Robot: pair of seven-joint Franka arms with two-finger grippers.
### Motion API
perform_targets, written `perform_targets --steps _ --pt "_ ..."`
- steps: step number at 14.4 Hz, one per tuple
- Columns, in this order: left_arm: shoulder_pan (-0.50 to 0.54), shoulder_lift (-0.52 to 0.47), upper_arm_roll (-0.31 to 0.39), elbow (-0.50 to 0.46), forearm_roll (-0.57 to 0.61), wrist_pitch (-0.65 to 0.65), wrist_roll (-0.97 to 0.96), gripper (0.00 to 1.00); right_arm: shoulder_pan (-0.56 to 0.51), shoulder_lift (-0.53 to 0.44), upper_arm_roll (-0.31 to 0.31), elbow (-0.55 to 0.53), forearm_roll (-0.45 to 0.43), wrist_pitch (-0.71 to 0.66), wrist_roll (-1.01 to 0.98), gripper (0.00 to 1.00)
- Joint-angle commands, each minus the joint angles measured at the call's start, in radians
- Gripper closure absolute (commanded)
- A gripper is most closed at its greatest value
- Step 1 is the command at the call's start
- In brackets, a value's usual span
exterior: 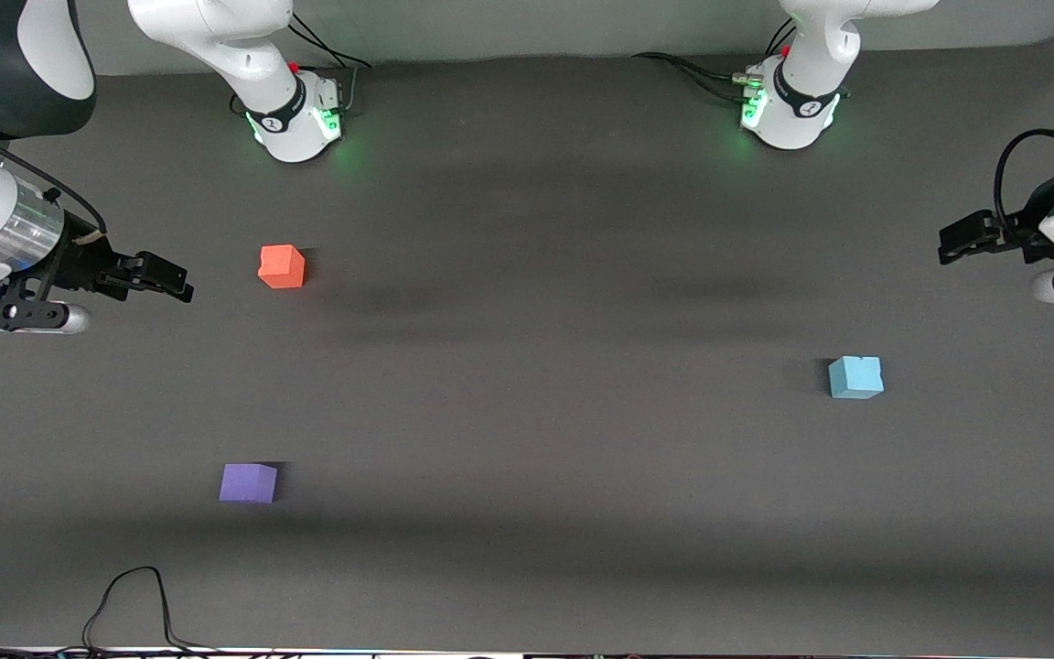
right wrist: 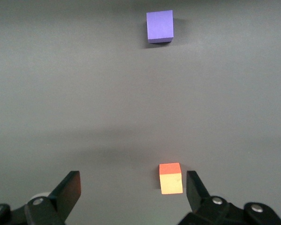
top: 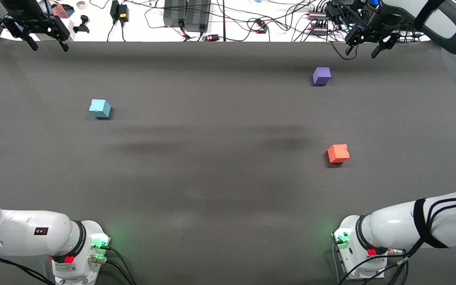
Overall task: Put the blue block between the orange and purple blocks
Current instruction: 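Reach the left gripper down to the light-blue block, then close the left gripper on the light-blue block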
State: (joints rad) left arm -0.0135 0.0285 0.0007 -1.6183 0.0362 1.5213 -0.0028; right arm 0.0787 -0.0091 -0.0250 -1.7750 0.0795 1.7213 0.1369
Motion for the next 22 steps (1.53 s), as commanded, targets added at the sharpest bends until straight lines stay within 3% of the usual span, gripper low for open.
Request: perform_targets --steps 1,5,9,15,18,22 --pt "0.036 -0.001 -0.002 -0.09 0.018 0.1 0.021 0.0 0.006 0.0 -0.004 0.002 0.0 0.001 -0.017 0.0" --pt "0.029 0.008 -0.002 -0.225 0.011 0.278 0.021 0.0 0.006 0.0 -0.004 0.002 0.0 0.001 -0.019 0.0" --pt "0.035 0.054 -0.002 -0.425 0.011 0.59 0.075 0.0 0.006 0.0 -0.004 0.002 0.002 0.0 -0.017 0.0" --pt "0.037 0.278 -0.002 -0.463 0.018 0.888 0.087 0.0 0.006 0.0 -0.004 0.003 0.002 0.001 -0.017 0.0" --pt "0.038 0.321 -0.002 -0.531 0.018 1.04 0.087 0.0 0.006 0.0 -0.004 0.003 0.002 0.0 -0.017 0.0" --pt "0.053 0.349 0.001 -0.567 0.021 1.089 0.104 0.0 0.006 0.0 -0.004 0.003 0.002 0.0 -0.019 0.0"
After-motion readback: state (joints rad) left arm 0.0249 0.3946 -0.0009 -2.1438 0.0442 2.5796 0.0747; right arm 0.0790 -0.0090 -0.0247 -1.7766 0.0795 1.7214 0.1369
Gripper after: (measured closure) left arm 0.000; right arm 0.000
